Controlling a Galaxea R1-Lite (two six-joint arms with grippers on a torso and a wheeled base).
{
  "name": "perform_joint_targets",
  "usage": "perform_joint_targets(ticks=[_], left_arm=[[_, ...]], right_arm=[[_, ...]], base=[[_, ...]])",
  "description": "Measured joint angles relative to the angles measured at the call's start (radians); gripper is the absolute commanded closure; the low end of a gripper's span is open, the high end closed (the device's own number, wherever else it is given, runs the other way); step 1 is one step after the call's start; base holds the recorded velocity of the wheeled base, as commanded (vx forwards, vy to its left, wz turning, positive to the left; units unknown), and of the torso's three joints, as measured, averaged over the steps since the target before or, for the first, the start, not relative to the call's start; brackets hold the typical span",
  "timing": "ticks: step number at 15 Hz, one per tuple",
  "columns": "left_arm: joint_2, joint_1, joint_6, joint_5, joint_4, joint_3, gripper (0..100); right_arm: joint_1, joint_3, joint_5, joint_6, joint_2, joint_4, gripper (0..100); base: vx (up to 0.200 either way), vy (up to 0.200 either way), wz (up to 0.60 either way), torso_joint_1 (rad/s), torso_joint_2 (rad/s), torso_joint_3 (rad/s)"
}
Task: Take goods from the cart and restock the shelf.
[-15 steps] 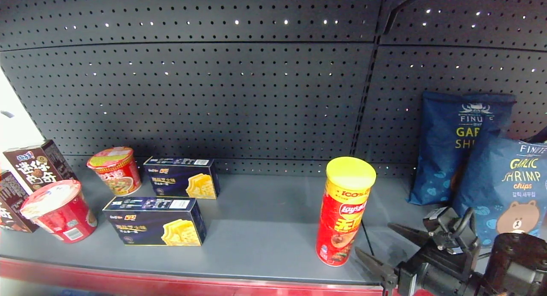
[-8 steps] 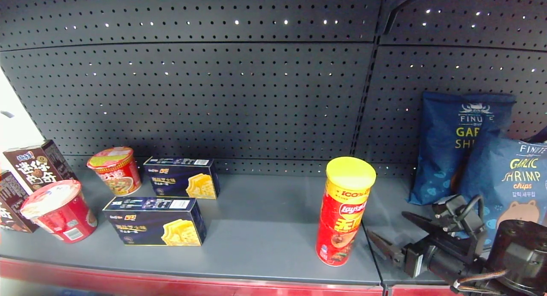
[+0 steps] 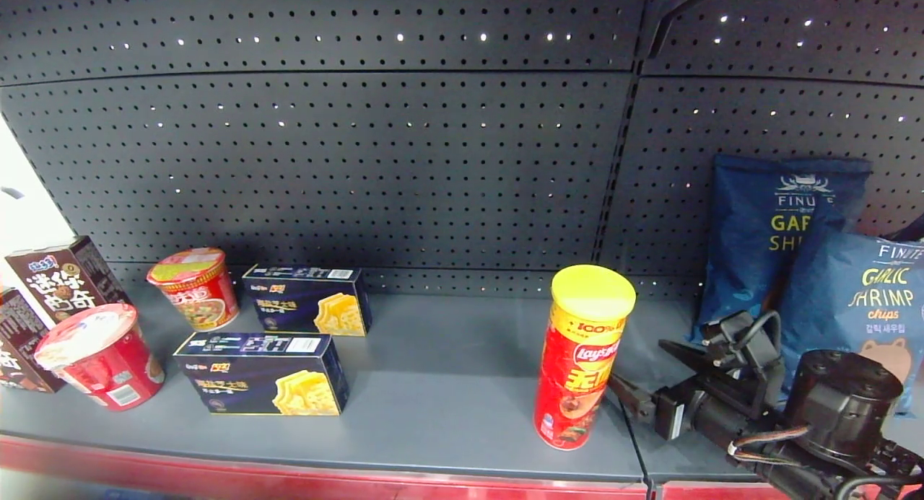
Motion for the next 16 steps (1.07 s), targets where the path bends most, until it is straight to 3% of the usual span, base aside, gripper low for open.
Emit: perform_joint_targets(ticks=[5,12,16], left_arm=[[0.000,0.000,-0.001,0.000,0.000,0.000,100],[-0.001,0.000,0.001,-0.003,-0.003,-0.003,100],[0.026,-0.008,0.024,-0.041,-0.007,-0.081,100]], right_arm=[[0.061,-0.003,0.005,0.005,0.020,-0.007,0],[0.062,0.008,-0.009,0.005,0.002,-0.008,0],[0.054,0.003,-0.017,-0.021,-0.111,0.039,0]], base=[[0.000,0.000,0.00,0.000,0.00,0.000],[0.000,0.000,0.00,0.000,0.00,0.000],[0.000,0.000,0.00,0.000,0.00,0.000]])
